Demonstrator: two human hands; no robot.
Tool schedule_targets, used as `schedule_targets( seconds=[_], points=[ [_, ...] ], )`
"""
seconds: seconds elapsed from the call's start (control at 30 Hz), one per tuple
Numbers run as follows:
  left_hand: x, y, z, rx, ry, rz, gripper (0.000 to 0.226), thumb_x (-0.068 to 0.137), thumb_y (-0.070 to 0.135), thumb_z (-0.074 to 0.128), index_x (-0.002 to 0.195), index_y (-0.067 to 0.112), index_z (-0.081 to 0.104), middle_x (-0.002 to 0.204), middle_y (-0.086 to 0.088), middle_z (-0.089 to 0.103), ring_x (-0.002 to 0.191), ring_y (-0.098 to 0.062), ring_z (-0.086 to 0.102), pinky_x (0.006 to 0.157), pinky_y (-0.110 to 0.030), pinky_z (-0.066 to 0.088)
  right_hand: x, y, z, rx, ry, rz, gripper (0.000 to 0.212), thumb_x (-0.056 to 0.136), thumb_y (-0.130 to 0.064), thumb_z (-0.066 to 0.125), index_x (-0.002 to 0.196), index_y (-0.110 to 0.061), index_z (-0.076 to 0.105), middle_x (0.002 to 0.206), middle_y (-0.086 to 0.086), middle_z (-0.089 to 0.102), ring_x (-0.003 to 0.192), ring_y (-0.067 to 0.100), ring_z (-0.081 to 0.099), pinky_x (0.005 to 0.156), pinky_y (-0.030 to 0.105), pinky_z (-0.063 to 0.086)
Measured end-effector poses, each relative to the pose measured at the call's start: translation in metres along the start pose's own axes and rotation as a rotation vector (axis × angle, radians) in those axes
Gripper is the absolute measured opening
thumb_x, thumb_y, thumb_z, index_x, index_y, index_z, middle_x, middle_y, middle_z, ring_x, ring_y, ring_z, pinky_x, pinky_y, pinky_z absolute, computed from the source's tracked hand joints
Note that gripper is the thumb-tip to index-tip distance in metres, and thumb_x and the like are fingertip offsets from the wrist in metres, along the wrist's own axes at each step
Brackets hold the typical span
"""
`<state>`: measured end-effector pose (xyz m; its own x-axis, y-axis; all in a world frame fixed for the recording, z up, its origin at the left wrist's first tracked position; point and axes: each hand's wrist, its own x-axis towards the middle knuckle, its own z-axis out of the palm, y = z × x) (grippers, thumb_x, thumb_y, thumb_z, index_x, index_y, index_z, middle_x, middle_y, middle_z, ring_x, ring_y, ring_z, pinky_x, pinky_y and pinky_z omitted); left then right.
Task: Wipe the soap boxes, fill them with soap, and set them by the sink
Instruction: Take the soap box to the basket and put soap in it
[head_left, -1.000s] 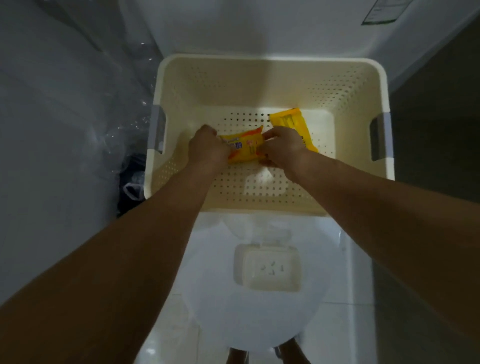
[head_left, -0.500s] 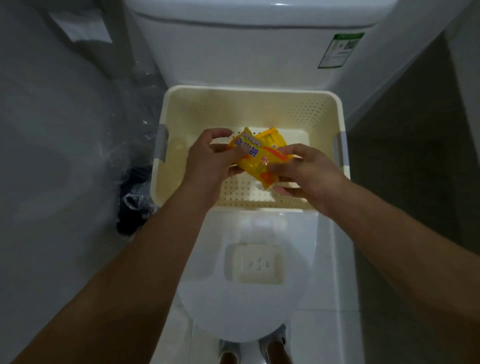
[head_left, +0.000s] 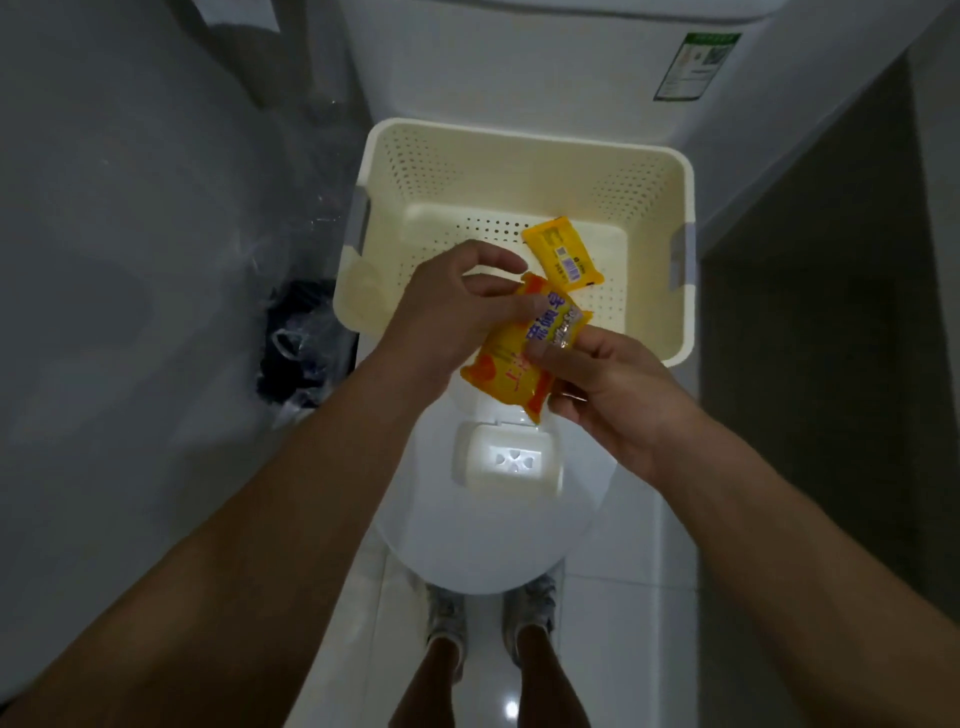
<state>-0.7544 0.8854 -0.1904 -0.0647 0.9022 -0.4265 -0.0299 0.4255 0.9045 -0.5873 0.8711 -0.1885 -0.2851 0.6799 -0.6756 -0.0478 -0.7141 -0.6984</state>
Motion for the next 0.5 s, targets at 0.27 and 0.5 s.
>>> schedule_targets(
  seconds=[0.27, 0.5],
  points=[
    [-0.041, -0.017, -0.006, 0.077, -0.018, -0.015, 0.045, 0.074, 0.04, 0.076, 0.116, 0.028, 0.065, 0.105, 0.001, 0.073, 0.095, -0.016, 0.071, 0.077, -0.032, 0.057, -0.019, 0.019, 0.007, 0.245, 0.087, -0.048, 0.021, 0.087, -0.006, 0.072, 0.104, -0.014, 0.063, 0.084, 0.002, 0.071, 0.066, 0.009, 0.066, 0.062, 0.023, 0.055],
    [-0.08, -0.058, 0.006, 0.003, 0.139, -0.06, 0.028, 0.08, 0.022, 0.08, 0.105, 0.021, 0.066, 0.095, -0.002, 0.075, 0.087, -0.016, 0.073, 0.069, -0.03, 0.058, -0.039, 0.053, 0.012, 0.286, 0.147, -0.006, 0.022, 0.087, -0.007, 0.073, 0.106, -0.015, 0.065, 0.094, 0.005, 0.072, 0.079, 0.014, 0.07, 0.065, 0.022, 0.055]
  ],
)
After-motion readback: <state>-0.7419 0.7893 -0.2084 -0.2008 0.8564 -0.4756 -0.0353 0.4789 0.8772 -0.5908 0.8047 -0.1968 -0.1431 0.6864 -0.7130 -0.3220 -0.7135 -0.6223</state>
